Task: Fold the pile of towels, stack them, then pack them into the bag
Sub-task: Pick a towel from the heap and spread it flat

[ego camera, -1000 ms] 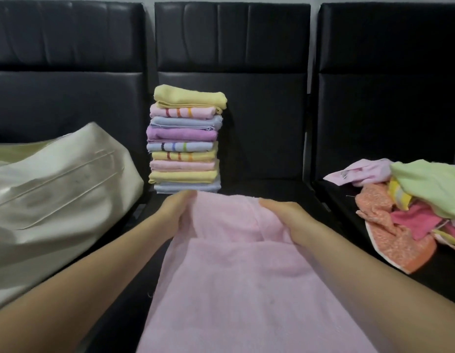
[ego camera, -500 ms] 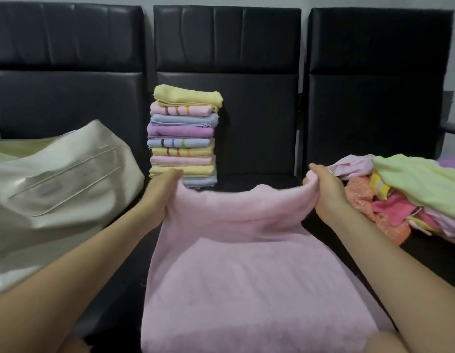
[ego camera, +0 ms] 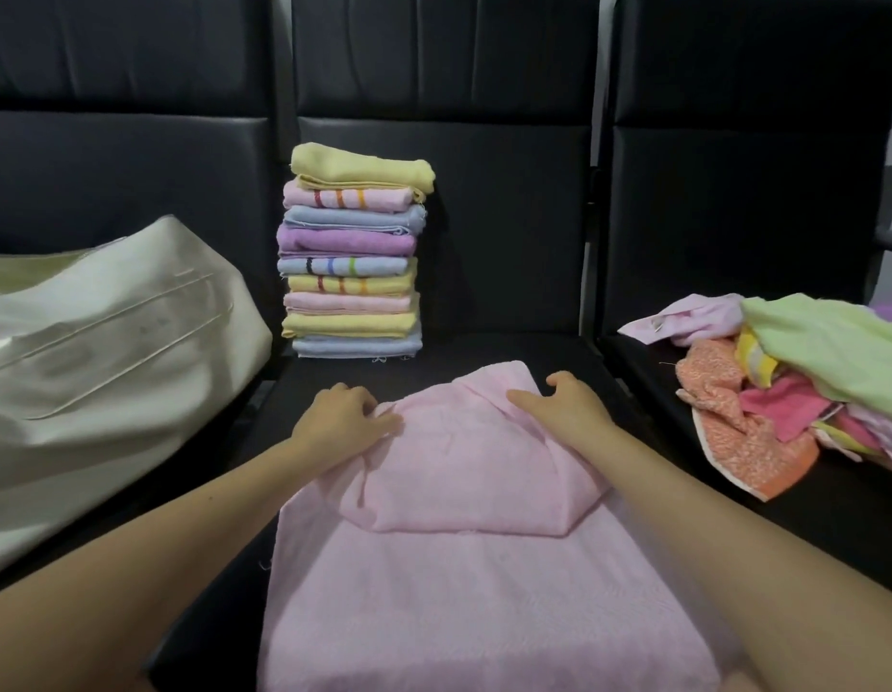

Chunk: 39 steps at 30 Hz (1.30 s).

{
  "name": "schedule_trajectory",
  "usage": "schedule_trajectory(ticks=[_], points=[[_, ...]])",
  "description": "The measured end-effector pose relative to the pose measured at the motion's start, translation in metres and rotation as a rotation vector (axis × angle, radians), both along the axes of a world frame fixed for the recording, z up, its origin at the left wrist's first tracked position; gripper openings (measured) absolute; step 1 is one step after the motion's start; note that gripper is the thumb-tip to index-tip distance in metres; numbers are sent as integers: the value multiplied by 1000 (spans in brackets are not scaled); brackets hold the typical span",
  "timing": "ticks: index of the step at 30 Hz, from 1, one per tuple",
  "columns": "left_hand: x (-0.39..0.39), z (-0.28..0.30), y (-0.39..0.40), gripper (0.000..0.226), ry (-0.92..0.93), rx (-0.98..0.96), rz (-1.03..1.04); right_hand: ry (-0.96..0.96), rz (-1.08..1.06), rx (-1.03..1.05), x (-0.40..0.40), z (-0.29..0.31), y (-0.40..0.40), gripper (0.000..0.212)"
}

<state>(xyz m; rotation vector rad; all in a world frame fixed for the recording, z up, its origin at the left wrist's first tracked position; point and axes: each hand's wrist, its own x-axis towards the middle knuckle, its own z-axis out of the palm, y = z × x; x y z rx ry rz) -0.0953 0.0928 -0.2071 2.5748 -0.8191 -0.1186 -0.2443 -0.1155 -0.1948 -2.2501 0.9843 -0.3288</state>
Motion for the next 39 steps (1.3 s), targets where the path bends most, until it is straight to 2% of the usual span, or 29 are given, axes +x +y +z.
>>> schedule_trajectory(ticks=[1, 2, 4, 7, 9, 11, 14, 16, 18, 20, 22, 24, 25, 27, 29, 31, 34, 35, 37, 39], points=[[2, 0, -3, 28, 73, -31, -4, -40, 20, 78, 4, -3, -1, 33], [3, 2, -5, 31, 174, -104, 3, -89, 39, 137, 6, -2, -1, 24], [7, 6, -7, 30, 411, -319, 68, -211, 80, 289, 9, -1, -1, 31], [14, 14, -6, 15, 749, -716, 194, -463, -5, 473, 11, 11, 2, 13], [19, 24, -3, 23, 836, -1060, 231, -710, -144, 527, 8, 23, -3, 9], [26, 34, 1, 19, 710, -1228, 301, -835, -226, 511, 0, 36, -11, 10], [22, 42, 7, 14, 499, -1206, 336, -833, -268, 480, -13, 43, -15, 16], [19, 38, 6, 12, 482, -1154, 354, -800, -249, 494, -18, 39, -17, 18], [15, 32, 8, 13, 438, -1019, 392, -639, -194, 511, -22, 31, -23, 16], [18, 23, 14, 19, 305, -787, 333, -311, -132, 493, -28, 20, -28, 14], [23, 11, 23, 23, 89, -358, 205, 11, -43, 336, -32, 11, -28, 18], [26, 3, 30, 15, -20, 13, 123, 164, 43, 107, -34, 7, -21, 20], [29, 0, 33, 13, -10, 111, 104, 189, 68, -2, -33, 7, -18, 20], [32, -2, 33, 22, 5, 142, 103, 188, 69, -164, -29, 7, -15, 27], [30, -1, 30, 26, -41, 78, 113, 114, -49, -292, -23, 3, -18, 47], [30, -1, 25, 26, -36, -15, 140, 67, -183, -323, -18, -1, -27, 64], [28, -1, 10, 43, 26, -97, 154, 277, -191, -241, -15, -3, -33, 77], [28, -2, 4, 44, 39, -86, 135, 329, -157, -239, -13, -4, -32, 76], [28, -4, -10, 31, 74, -43, 85, 325, -78, -207, -9, -2, -25, 55], [31, -4, -24, 23, 195, -106, 51, 132, -29, 36, -8, 7, -18, 29]])
